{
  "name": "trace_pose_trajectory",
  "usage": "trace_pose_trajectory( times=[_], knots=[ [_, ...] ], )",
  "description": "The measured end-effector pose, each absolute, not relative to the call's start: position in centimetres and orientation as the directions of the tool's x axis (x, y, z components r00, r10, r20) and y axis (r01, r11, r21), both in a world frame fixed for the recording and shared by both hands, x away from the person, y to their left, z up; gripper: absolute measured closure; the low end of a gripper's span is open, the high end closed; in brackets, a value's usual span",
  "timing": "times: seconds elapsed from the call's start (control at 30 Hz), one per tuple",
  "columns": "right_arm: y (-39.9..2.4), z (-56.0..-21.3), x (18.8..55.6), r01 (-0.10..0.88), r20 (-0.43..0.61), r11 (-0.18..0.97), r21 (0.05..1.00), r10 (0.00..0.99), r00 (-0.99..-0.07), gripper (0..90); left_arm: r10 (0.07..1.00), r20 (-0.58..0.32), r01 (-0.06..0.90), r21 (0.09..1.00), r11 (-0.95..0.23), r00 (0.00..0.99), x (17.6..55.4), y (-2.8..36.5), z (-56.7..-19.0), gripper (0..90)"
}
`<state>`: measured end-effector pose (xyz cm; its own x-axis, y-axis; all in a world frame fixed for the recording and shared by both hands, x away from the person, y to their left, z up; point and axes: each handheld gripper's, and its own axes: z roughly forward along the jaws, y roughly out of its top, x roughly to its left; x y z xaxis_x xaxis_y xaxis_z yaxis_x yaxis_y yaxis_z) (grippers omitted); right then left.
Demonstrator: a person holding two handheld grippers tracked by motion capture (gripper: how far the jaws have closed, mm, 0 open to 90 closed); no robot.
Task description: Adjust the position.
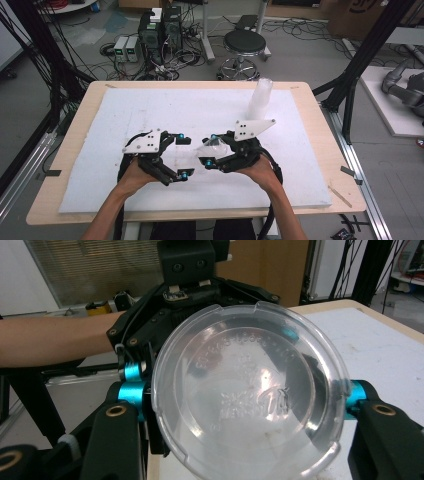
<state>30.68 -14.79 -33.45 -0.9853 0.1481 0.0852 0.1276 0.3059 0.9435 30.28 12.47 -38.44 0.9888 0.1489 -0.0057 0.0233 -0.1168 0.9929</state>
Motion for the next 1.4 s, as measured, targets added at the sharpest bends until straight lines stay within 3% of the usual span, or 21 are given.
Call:
trace_pose_trajectory(
  times=[0.37, 0.67, 0.9, 1.4],
  knots=[
    [-14.3, -33.7, 30.8, 0.132, 0.095, 0.304, 0.943, 0.135, -0.986, 41.9, 0.131, -0.016, 0.028, 0.995, -0.092, 0.991, 30.3, 10.5, -38.9, 9.1],
    [-14.2, -33.9, 30.8, 0.140, 0.109, 0.292, 0.946, 0.120, -0.987, 41.8, 0.104, 0.002, 0.007, 0.996, -0.093, 0.995, 30.1, 10.2, -39.0, 15.4],
    [-14.2, -34.0, 30.7, 0.138, 0.116, 0.282, 0.949, 0.094, -0.989, 42.4, 0.115, 0.014, -0.004, 0.996, -0.089, 0.993, 30.0, 10.4, -38.9, 29.3],
    [-14.2, -34.2, 30.8, 0.134, 0.110, 0.289, 0.948, 0.097, -0.989, 42.6, 0.119, 0.006, 0.005, 0.995, -0.097, 0.993, 30.1, 10.6, -39.2, 32.8]
  ],
)
